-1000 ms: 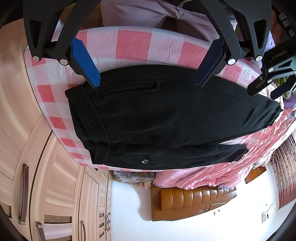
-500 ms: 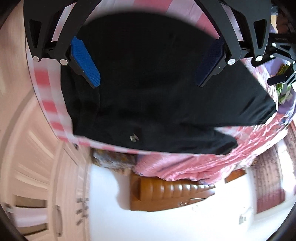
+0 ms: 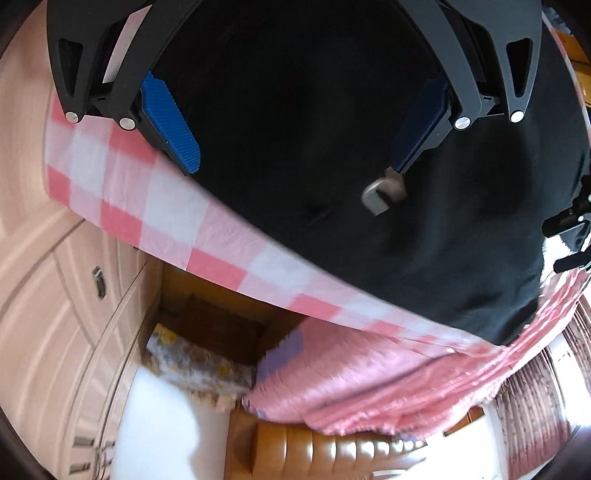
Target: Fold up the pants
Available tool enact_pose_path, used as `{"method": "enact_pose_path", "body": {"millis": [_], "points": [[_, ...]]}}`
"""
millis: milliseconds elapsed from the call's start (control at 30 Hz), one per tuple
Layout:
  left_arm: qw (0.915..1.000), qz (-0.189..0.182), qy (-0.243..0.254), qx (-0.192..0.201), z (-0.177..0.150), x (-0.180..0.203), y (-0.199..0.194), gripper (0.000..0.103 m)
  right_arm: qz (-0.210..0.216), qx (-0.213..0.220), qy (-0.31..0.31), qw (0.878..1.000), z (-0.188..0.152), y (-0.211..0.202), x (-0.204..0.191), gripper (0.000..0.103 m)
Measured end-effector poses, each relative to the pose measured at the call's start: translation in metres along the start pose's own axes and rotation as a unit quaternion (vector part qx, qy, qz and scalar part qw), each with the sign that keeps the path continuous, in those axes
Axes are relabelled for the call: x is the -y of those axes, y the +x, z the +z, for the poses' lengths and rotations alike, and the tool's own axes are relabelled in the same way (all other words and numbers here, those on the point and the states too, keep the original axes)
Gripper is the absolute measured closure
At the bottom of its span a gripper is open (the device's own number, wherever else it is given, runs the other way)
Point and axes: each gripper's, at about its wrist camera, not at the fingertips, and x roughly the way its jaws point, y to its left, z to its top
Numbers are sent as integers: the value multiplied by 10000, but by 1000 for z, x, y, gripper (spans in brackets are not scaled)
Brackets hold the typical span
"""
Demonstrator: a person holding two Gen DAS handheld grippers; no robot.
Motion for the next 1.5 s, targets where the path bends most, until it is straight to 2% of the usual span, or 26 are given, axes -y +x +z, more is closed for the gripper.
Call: {"method": "enact_pose_path", "body": {"millis": [67,167,233,333,467,600,633,667,700,800,833,933,1067,1133,1200,1233,1267,1300,1333,1400,1500], "points": [[9986,-202,-330,-370,26,-8,28,1,63,-13,-82,9999,14,16,10,4],[9968,-137,-633,-475,44,-14,48,2,272,-104,-409,9987,33,36,18,4],[9963,-267,-632,-518,56,-11,59,2,539,-327,-620,9961,41,51,23,4],[9976,-174,-451,-492,70,-3,70,2,948,-582,-769,9908,44,63,23,5],[9959,-366,-663,-499,78,4,77,2,1353,-450,-959,9851,41,53,18,26],[9871,-860,-1178,-666,88,-1,86,2,1396,-430,-1004,9842,34,48,18,31],[9847,-904,-1303,-723,90,-2,89,2,1445,-433,-1020,9833,34,46,16,46],[9819,-912,-1461,-790,93,-2,92,2,1666,-454,-1081,9790,33,43,12,61],[9791,-931,-1596,-848,95,-3,95,2,1634,-416,-1190,9785,32,41,9,63],[9734,-1018,-1798,-986,100,0,101,2,1319,-273,-1537,9789,25,27,-5,77],[9715,-1042,-1875,-1013,102,1,102,2,1166,-171,-1612,9799,22,21,-7,87],[9667,-1028,-2090,-1059,106,3,105,2,1036,182,-1714,9796,11,-6,-16,89],[9592,-968,-2360,-1223,110,4,115,2,807,419,-2090,9737,-12,-35,-46,89],[9571,-796,-2440,-1348,110,7,122,2,762,530,-2185,9714,-24,-46,-61,90],[9625,-467,-2283,-1387,108,14,125,9,739,601,-2216,9705,-33,-56,-71,90],[9681,-224,-2139,-1287,107,18,122,35,683,620,-2223,9706,-37,-58,-75,90],[9737,153,-1947,-1172,105,22,116,69,624,619,-2228,9709,-38,-58,-78,90],[9758,85,-1910,-1058,101,23,111,83,517,618,-2186,9725,-42,-58,-80,90],[9766,-118,-1926,-950,96,21,103,92,476,621,-2132,9739,-42,-58,-80,90],[9796,-323,-1905,-556,83,13,75,93,472,651,-2021,9761,-48,-61,-81,90],[9809,-623,-1821,284,48,2,4,93,548,733,-1849,9785,-59,-73,-88,89]]}}
